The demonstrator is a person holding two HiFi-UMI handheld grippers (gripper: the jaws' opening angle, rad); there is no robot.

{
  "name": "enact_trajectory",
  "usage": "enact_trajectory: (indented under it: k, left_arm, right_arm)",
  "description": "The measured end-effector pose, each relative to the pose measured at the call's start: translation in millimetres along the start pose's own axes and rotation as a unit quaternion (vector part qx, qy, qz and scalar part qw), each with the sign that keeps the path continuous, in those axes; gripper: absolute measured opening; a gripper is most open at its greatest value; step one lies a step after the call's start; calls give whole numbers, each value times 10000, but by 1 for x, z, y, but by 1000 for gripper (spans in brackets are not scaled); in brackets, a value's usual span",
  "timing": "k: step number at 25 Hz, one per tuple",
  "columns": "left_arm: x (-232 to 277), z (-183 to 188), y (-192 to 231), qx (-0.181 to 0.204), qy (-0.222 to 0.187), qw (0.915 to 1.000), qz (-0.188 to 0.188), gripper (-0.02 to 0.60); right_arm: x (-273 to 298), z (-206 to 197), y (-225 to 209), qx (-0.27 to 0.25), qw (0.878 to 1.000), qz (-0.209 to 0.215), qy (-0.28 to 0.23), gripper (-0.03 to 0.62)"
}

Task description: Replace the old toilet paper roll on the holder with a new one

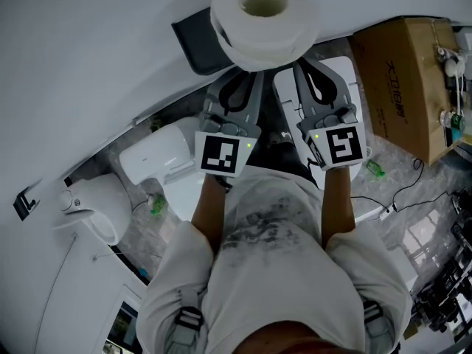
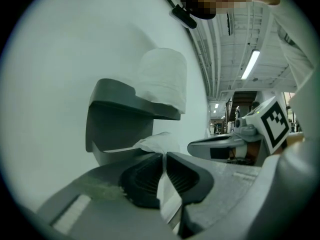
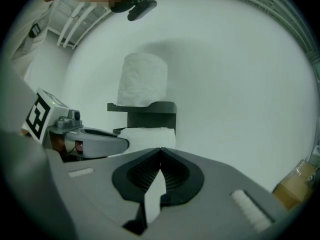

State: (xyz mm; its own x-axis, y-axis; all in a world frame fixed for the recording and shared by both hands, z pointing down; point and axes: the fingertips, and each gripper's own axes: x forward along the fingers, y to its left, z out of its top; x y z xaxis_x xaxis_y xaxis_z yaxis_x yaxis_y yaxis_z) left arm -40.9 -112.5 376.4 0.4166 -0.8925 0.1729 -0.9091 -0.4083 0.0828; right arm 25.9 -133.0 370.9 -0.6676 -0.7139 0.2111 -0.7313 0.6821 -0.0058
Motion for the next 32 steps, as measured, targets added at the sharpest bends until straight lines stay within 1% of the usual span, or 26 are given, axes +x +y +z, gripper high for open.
enact_trajectory:
  k: [19,32]
  left_arm:
    - [29,11,-27,203,-16,9991,-371,25]
    - [45,13,-41,282,22,9978,-594,25]
  right_arm:
    - [-12,-2,-18,107,9995,-281,61,2]
    - [-19,-1,-30,152,9986,-496,-36,3]
